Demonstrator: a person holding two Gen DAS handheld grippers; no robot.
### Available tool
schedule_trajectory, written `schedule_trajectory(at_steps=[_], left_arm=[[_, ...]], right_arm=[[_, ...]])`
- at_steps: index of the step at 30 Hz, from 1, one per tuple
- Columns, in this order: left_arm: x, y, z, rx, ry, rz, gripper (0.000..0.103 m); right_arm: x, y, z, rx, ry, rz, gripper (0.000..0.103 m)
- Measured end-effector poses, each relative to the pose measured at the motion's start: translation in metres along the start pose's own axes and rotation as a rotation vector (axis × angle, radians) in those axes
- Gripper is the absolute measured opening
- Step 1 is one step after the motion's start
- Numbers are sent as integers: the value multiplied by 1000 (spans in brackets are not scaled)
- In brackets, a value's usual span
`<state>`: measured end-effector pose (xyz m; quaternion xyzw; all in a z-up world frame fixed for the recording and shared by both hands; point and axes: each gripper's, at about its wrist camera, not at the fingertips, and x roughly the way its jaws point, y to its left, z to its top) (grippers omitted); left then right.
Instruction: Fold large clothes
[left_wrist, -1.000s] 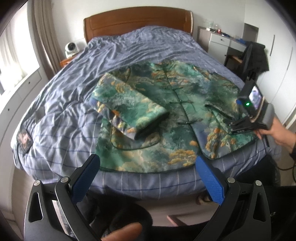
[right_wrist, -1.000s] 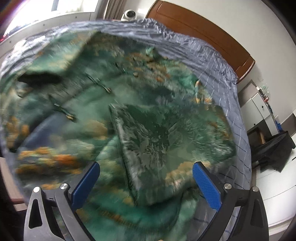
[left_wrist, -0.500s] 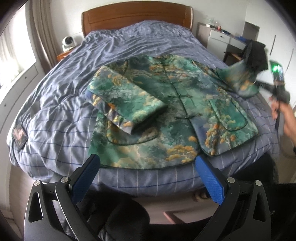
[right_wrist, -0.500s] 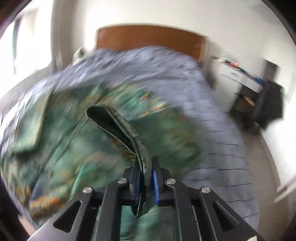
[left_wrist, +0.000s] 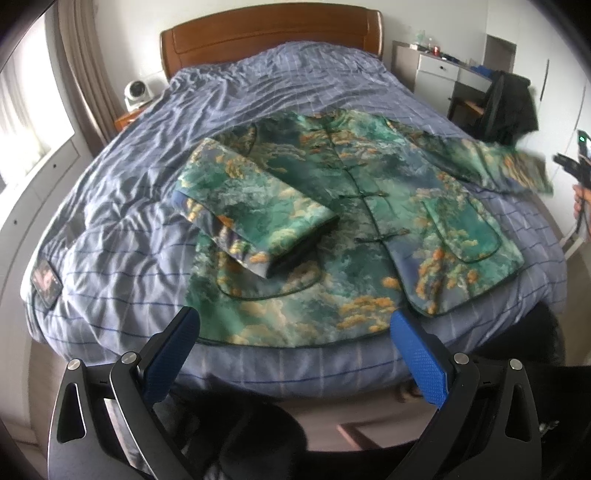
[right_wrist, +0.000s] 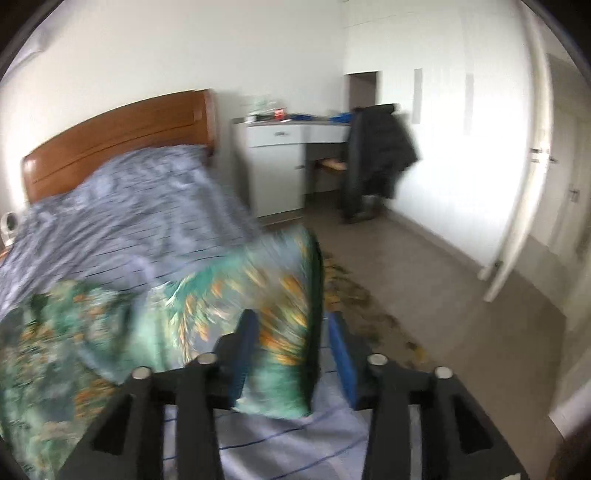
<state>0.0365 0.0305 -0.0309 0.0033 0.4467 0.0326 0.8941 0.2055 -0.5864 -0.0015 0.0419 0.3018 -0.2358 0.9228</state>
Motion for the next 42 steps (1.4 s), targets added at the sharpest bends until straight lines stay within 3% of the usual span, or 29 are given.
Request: schedule_trajectory(at_steps=[3,6,11,15,17,18,19,20,22,23,27,31,36,39,42], left_arm=[[10,11,7,29,-7,22,103],[35,24,20,116,6,31,102],[83,18,36,329,17,23,102],[147,-9,32,543,54,22,103],[172,-12,33,583,81,50,102],[182,-10,36,583,94,59,95],[189,-6,39,572,111,50,81],[193,-1,44,553,133,23,73],[194,15,53,468,165,-74,21],[190,24,57,422,164,-97,14],[149,61,71,258,74,-146,12],[98,124,84,66,-35,-111,13],[51,202,80,-104,-135,62,13],[45,249,71,-219,-131,132,16],[55,294,61,-319,-103,237,25]], right_arm=[[-5,-16,-16,16,22,-23,43],[-20,-14,-40,7,64,34,43],[-76,37,-104,-110,82,210,48],[-108,75,-145,-153,130,315,50],[-124,95,-165,-177,154,361,51],[-129,101,-170,-183,157,373,51],[-139,108,-177,-194,159,395,51],[-149,115,-181,-212,155,416,51],[-165,121,-186,-239,141,431,51],[-171,125,-189,-249,135,437,51],[-186,133,-189,-274,108,438,51],[-186,138,-186,-267,112,444,51],[-189,147,-186,-285,104,464,51],[-190,154,-187,-299,103,483,51],[-191,160,-189,-318,102,496,51]])
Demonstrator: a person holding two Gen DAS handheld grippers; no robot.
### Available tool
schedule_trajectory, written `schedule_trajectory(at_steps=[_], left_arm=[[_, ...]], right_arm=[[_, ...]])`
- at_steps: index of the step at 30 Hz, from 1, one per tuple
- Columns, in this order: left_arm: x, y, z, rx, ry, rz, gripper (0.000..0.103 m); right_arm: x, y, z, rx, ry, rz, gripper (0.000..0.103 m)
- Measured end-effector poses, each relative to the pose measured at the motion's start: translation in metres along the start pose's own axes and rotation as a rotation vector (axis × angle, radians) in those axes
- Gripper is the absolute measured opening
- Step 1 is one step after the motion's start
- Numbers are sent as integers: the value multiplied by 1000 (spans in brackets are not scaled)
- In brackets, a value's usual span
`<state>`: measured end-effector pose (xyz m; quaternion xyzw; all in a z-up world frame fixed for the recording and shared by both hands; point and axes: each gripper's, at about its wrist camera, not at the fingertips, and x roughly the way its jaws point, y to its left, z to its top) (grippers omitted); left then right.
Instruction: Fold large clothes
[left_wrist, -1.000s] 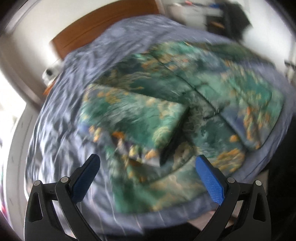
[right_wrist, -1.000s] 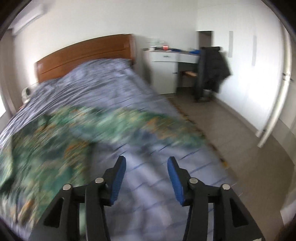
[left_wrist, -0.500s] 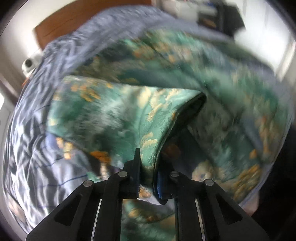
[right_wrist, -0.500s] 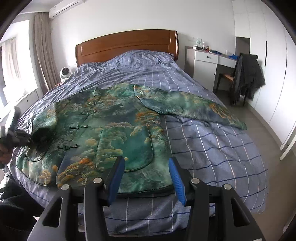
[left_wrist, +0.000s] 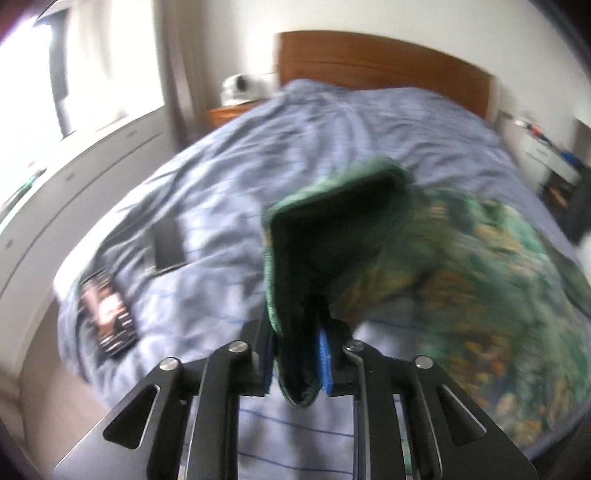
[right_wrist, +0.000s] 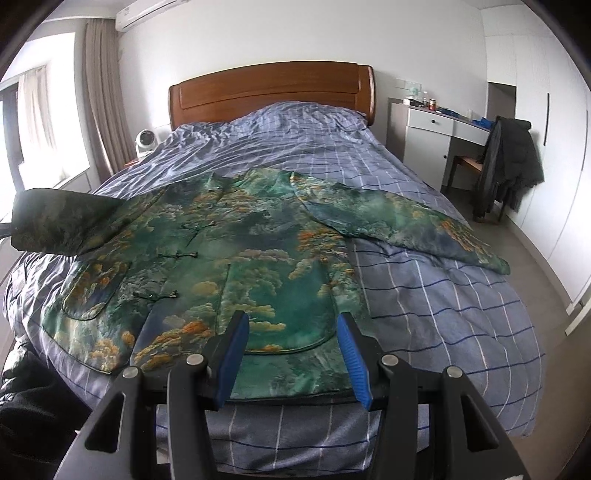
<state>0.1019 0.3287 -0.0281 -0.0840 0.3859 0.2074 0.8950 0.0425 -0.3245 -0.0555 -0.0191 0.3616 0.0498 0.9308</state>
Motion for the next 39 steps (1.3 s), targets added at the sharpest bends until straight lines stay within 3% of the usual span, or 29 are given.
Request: schedule_trajectory(at_steps=[4,7,9,11,15,19,23,27,29,30,31,32,34,39], left_arm=[[30,41,-8,-99,46,143,30],[44,58,-24,-195,93,161,42],[41,54,-42,-209,114,127,46],[35,39,-57,-175,131,93,49],[31,-22,-87,-56,201,-151,71],[35,-90,-109,60,289,-320,78],[52,-139,-125,175,339,-307,80],[64,-149,-130,170,369,-295,81],[68,-144,-129,129,388,-336,75],[70,-143,-129,106,411,-373,58],[73,-142,-130,88,432,-414,33],[72,-142,-132,77,444,-441,26],[67,-149,-134,102,425,-434,16],[46,-167,-137,189,382,-411,12]], right_arm=[[1,-1,-1,-2,4,7,51],[0,-8,-3,15,7,4,51],[1,-15,-4,24,16,-4,52],[5,-24,-5,28,35,-9,61],[29,-43,-6,9,107,2,66],[69,-68,-5,70,201,82,66],[110,-88,-11,131,295,147,66],[134,-95,-23,149,361,176,66],[141,-96,-30,163,393,227,66],[143,-95,-32,168,403,244,65],[143,-93,-33,167,407,264,57],[144,-90,-33,157,409,272,49],[141,-85,-32,130,404,260,21],[116,-77,-26,78,366,233,13]])
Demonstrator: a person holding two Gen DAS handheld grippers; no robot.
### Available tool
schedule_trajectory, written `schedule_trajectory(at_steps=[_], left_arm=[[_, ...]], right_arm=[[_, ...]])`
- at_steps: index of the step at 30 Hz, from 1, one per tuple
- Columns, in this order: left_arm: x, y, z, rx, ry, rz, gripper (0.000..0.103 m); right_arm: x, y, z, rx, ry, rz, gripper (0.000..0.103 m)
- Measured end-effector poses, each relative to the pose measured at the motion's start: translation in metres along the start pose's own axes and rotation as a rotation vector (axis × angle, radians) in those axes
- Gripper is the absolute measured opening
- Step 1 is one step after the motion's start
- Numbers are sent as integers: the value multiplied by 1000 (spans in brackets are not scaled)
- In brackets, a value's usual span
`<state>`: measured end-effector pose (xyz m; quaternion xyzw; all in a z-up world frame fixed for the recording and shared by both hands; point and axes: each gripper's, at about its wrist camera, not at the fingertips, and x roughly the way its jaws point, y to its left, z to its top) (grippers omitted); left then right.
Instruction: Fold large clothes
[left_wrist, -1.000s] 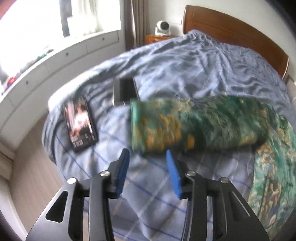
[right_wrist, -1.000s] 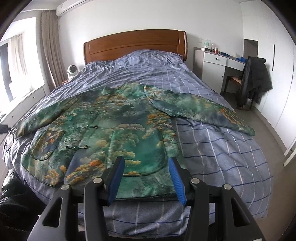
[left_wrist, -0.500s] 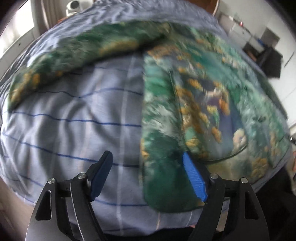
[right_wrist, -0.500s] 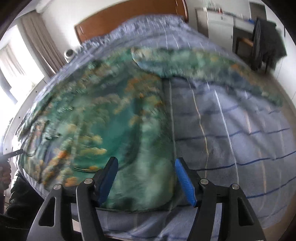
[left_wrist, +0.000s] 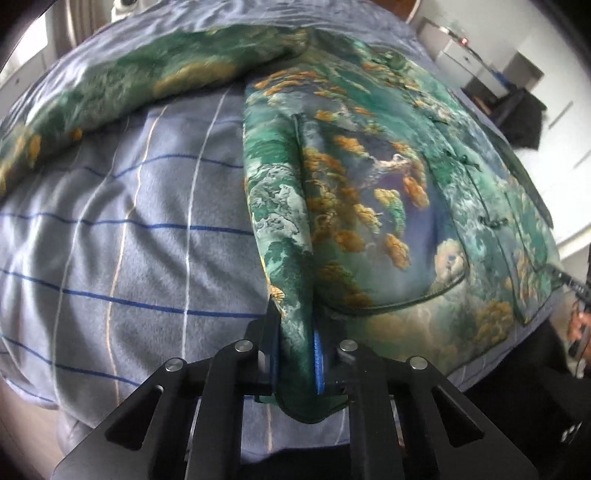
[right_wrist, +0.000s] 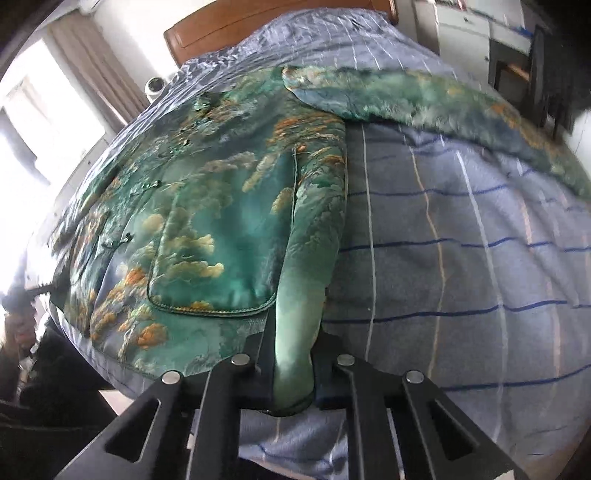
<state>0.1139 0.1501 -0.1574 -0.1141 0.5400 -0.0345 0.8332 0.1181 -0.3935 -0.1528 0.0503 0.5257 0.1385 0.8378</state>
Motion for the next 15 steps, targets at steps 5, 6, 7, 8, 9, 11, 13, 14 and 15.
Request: schedule_trajectory(at_steps=[5,6,7,8,9,11,13,14,15], left_arm=[[-16,8,-11,8,-1,-18,12],[-18,8,-16,9,-1,-18,12],[-20,11,-17,7,1,-16,12],[-18,13,-18,5,4,-10,13],[-15,13,-18,1,3,6,16],[-11,15,-6,-4,2,39,24],[-14,10,-1,-14,-19,84,34],[-19,6,-3,-12,-38,99,38],[-25,2,-2,-7,-63,110,55]], right_arm=[[-19,4,-10,-7,2,5,13],[-23,5,-14,-3,3,9,13],[-27,7,-19,-3,5,14,13],[-29,10,-23,-8,7,14,13],[-29,10,-26,-11,8,8,13],[-24,11,-27,-10,-2,-13,14],[-19,6,-21,20,-11,-24,22],[-18,4,-19,36,-15,-34,26],[-18,3,-18,50,-18,-48,35]])
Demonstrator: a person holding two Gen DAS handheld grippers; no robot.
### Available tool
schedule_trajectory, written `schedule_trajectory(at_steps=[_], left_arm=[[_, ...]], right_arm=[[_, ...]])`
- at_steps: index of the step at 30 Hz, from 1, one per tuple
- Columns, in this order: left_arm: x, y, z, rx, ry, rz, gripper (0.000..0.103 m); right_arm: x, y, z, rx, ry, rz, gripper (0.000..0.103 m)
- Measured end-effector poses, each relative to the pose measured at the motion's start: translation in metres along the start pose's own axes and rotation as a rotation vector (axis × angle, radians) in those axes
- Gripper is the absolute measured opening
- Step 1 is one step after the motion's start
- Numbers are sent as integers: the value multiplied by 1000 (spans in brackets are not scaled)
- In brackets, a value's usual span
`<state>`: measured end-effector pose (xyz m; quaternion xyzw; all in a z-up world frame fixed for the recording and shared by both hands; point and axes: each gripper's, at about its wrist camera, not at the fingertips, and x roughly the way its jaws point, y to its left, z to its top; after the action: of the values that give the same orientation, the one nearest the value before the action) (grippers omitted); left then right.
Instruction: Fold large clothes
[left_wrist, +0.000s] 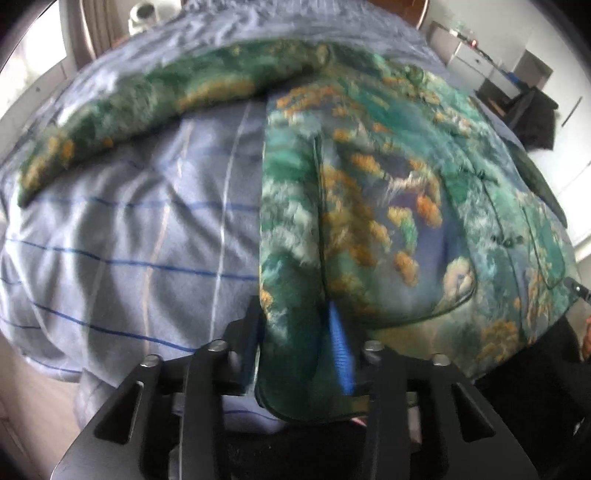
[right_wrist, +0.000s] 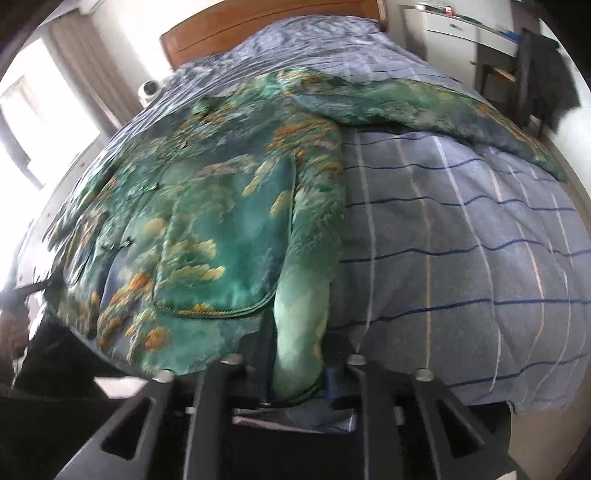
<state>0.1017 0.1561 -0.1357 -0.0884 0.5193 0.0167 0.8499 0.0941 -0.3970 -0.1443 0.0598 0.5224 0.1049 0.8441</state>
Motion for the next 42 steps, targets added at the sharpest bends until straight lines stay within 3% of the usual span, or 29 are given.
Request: schedule_trajectory(at_steps=[1,3,5,10,17,30,34,37,39,42], left_arm=[[-9,-3,2,-2,-35,17,75],[-27,-7,1,-17,-117,60,92],[-44,-12,3,-36,-195,78,99],[-72,-31,18,-83,-306,145,100],[-84,-64,26,-45,-337,197,100],[-73,-106,25,66,-307,277,100],[-70,-107,25,75,-291,259,101],[-70,-104,22,66,-285,218,101],[-72,-105,18,74,-299,205,101],[-74,-110,13,95,-309,218,101]], right_arm=[[-2,-1,2,9,-7,-9,45],[-10,-2,3,13,-40,-26,55],[-20,-1,-1,6,-62,-68,64],[-52,13,5,-18,-150,-217,77],[-82,48,18,-77,-278,-328,77],[-81,61,20,-78,-297,-309,77],[-79,54,21,-69,-291,-302,77],[-83,42,28,-72,-328,-269,77],[-93,23,39,-95,-404,-286,77],[-100,-19,62,-72,-435,-265,86]])
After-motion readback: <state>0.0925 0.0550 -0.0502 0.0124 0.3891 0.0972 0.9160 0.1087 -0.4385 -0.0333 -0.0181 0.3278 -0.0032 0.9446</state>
